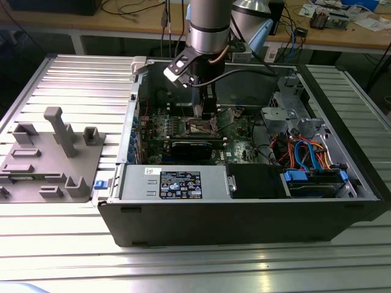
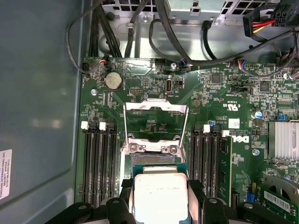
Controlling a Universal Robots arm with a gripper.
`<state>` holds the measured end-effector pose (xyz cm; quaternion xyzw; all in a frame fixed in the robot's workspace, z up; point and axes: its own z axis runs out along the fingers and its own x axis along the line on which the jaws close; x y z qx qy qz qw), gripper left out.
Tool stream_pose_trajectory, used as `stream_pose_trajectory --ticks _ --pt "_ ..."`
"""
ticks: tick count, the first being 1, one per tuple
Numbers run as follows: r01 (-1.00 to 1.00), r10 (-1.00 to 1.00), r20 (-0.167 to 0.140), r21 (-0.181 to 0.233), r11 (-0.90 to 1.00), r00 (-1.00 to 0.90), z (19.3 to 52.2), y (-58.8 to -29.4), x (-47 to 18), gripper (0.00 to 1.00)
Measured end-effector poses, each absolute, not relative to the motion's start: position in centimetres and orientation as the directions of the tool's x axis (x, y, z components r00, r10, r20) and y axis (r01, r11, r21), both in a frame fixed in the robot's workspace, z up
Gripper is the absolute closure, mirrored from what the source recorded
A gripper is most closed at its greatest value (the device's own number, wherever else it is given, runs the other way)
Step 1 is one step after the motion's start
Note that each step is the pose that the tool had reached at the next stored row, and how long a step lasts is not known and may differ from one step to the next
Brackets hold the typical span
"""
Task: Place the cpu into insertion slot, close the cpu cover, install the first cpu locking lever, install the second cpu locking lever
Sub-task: 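Place the cpu into insertion slot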
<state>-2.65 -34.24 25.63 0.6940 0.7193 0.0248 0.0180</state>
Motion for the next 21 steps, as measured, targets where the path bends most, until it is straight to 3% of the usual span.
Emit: stream_pose_trajectory --ticks 21 --pt "0.998 0.999 -0.004 0.060 0.036 -0.036 25.12 -34.05 -2.65 0.45"
